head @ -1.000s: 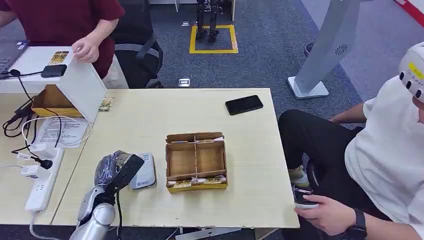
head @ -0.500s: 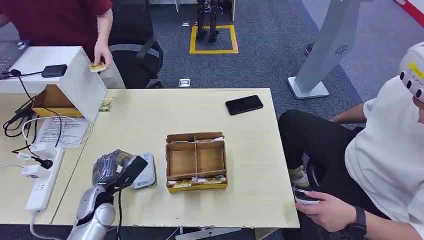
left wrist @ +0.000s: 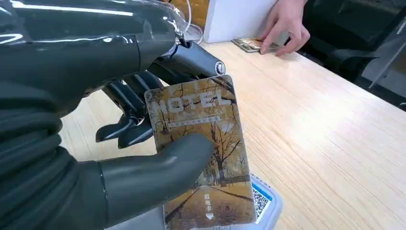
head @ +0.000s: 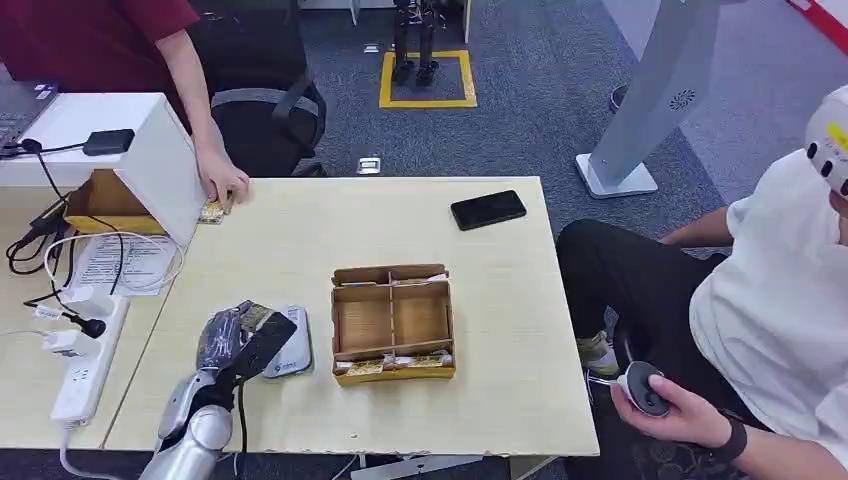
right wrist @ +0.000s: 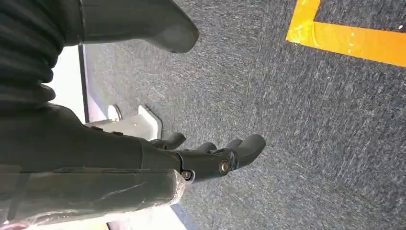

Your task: Pass the card to the sensor for recognition and then transmit it.

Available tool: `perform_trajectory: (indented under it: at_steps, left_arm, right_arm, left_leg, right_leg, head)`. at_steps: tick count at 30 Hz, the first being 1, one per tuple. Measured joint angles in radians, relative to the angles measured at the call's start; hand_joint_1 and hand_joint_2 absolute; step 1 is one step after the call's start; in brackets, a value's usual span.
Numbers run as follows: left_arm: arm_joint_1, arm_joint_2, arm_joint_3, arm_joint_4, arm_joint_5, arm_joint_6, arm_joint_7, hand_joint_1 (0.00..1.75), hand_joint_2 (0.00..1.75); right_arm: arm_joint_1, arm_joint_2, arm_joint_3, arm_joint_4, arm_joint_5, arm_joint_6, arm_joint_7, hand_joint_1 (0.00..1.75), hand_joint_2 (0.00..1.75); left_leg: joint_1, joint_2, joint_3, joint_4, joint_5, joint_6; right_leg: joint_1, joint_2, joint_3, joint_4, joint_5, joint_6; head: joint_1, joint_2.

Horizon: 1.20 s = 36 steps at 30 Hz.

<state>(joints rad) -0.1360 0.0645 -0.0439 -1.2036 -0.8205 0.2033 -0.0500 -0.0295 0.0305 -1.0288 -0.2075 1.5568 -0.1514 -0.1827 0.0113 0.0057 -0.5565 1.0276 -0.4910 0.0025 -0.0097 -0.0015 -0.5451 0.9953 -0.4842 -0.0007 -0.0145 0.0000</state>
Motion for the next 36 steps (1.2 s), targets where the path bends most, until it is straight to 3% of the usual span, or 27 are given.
perform_trajectory:
  at_steps: [2, 4, 6, 8, 11, 16, 25, 36]
  left_arm:
    - [0.001, -0.008, 0.006, -0.006, 0.140, -0.058, -0.055, 1.75, 1.75]
    - [0.012, -0.020, 0.030, -0.020, 0.423, -0.181, -0.144, 1.75, 1.75]
    - [0.028, -0.034, 0.059, -0.053, 0.698, -0.246, -0.217, 1.75, 1.75]
    - [0.027, -0.050, 0.083, -0.093, 0.871, -0.236, -0.255, 1.75, 1.75]
    - [0.004, -0.056, 0.103, -0.139, 0.993, -0.176, -0.269, 1.75, 1.75]
    - [-0.083, -0.056, 0.127, -0.155, 0.958, -0.035, -0.316, 1.75, 1.75]
    - [-0.216, -0.055, 0.127, -0.110, 0.711, 0.206, -0.351, 1.75, 1.75]
    - [-0.253, -0.053, 0.127, -0.055, 0.616, 0.277, -0.374, 1.75, 1.75]
  right_arm:
    - [0.000, 0.000, -0.001, 0.000, 0.002, -0.002, -0.001, 0.00, 1.75]
    - [0.000, 0.000, -0.001, 0.000, 0.006, -0.006, -0.005, 0.00, 1.75]
    - [0.000, 0.000, 0.000, 0.000, 0.013, -0.010, -0.006, 0.00, 1.75]
    - [0.000, 0.000, 0.000, 0.000, 0.013, -0.013, -0.005, 0.00, 1.75]
    - [-0.001, 0.000, 0.000, 0.000, 0.013, -0.014, -0.001, 0.00, 1.75]
    - [-0.006, 0.000, 0.014, 0.000, 0.013, -0.014, 0.005, 0.00, 1.75]
    - [-0.012, 0.000, 0.051, 0.000, 0.013, -0.010, 0.005, 0.00, 1.75]
    - [-0.016, 0.000, 0.081, 0.000, 0.013, -0.010, 0.001, 0.00, 1.75]
  left_leg:
    - [0.000, 0.000, 0.000, 0.000, 0.000, 0.000]
    - [0.000, 0.000, 0.000, 0.000, 0.000, 0.000]
    - [0.000, 0.000, -0.001, 0.000, 0.000, 0.000]
    - [0.000, 0.000, -0.001, 0.000, 0.000, 0.000]
    - [0.000, 0.000, -0.001, 0.000, 0.000, 0.000]
    - [0.000, -0.001, -0.001, 0.000, 0.001, 0.000]
    - [0.000, -0.001, -0.002, 0.000, 0.002, 0.000]
    - [0.000, -0.001, -0.002, 0.000, 0.002, 0.000]
  right_leg:
    - [0.000, 0.000, 0.000, 0.000, 0.000, 0.000]
    - [0.000, 0.000, 0.000, 0.000, 0.000, 0.000]
    - [0.000, 0.000, -0.001, 0.000, 0.000, 0.000]
    - [0.000, 0.000, -0.001, 0.000, 0.000, 0.000]
    - [0.000, 0.000, -0.002, 0.000, 0.000, 0.000]
    - [0.000, -0.001, -0.001, 0.000, 0.001, -0.002]
    - [0.000, -0.001, -0.002, 0.000, 0.002, -0.001]
    - [0.000, -0.001, -0.002, 0.000, 0.002, -0.001]
  head:
    - [0.000, 0.000]
    - [0.000, 0.000]
    - [0.000, 0.000]
    - [0.000, 0.000]
    - [0.000, 0.000]
    - [0.000, 0.000]
    - [0.000, 0.000]
    - [0.000, 0.000]
